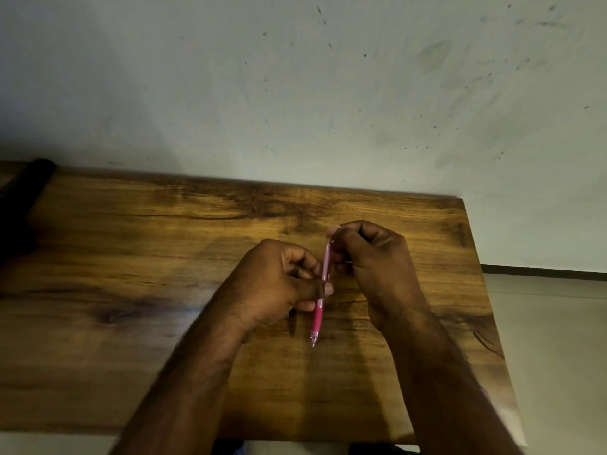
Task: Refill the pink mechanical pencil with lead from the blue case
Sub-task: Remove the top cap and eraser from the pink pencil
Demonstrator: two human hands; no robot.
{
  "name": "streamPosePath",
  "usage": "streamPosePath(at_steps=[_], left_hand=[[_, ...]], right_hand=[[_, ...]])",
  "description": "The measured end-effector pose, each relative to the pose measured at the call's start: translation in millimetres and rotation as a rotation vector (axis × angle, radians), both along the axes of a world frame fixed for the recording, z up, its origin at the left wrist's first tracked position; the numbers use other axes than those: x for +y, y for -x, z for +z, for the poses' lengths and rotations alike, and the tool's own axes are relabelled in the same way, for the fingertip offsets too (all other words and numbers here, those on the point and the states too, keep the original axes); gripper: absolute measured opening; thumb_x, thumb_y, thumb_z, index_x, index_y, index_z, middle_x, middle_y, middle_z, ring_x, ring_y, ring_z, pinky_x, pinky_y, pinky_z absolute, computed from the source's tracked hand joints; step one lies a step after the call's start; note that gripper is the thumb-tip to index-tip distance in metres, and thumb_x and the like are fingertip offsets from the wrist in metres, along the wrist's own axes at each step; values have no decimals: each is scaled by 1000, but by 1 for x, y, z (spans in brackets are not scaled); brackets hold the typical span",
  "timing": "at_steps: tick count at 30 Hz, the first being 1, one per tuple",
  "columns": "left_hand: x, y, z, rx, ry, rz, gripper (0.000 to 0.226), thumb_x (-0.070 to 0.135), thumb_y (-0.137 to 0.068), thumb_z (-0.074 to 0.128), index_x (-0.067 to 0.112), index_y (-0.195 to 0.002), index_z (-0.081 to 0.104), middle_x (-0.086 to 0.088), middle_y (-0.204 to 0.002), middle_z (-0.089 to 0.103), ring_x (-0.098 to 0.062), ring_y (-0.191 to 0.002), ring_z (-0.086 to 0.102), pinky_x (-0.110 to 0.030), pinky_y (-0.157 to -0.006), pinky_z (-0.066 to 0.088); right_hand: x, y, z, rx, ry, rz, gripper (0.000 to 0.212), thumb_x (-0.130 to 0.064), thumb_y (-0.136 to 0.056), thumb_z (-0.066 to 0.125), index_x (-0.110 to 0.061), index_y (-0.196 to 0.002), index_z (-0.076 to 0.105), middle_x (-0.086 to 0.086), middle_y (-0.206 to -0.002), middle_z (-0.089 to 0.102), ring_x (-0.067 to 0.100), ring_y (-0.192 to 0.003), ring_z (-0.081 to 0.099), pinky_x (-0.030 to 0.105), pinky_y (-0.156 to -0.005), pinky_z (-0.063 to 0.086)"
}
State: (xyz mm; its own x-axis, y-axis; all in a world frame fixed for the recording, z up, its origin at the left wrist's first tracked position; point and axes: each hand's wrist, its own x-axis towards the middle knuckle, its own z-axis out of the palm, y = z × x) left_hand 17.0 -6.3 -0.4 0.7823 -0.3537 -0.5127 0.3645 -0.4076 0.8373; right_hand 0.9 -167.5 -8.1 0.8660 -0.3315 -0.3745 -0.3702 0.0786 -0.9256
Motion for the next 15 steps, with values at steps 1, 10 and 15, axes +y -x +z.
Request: streamPosePath(at_steps=[1, 10, 15], left_hand=[[1, 1, 0, 21, -9, -25, 14, 10, -78, 87, 13, -89, 79, -7, -80, 81, -21, -75, 80, -29, -67, 65], [0, 0, -4, 5, -53, 31, 19, 9, -74, 89, 11, -89, 78, -5, -76, 80, -19, -70, 79, -30, -64, 65], [-2, 1, -4, -23, -106, 15, 18, 12, -73, 90, 12, -86, 78, -4, -74, 80, -18, -67, 79, -34, -66, 67]], right_hand=[[-2, 0, 1, -3, -10, -26, 17, -16, -93, 68, -13, -80, 77, -2, -70, 72, 5, -60, 63, 19, -58, 54], [-9, 4, -17, 224, 879, 146, 22, -41, -84, 73, -26, -70, 66, -10, -72, 67, 15, -71, 66, 30, -63, 52], [-8, 3, -19, 264, 946, 166, 24, -44, -83, 72, -26, -71, 62, -6, -74, 65, 20, -73, 64, 31, -63, 49]])
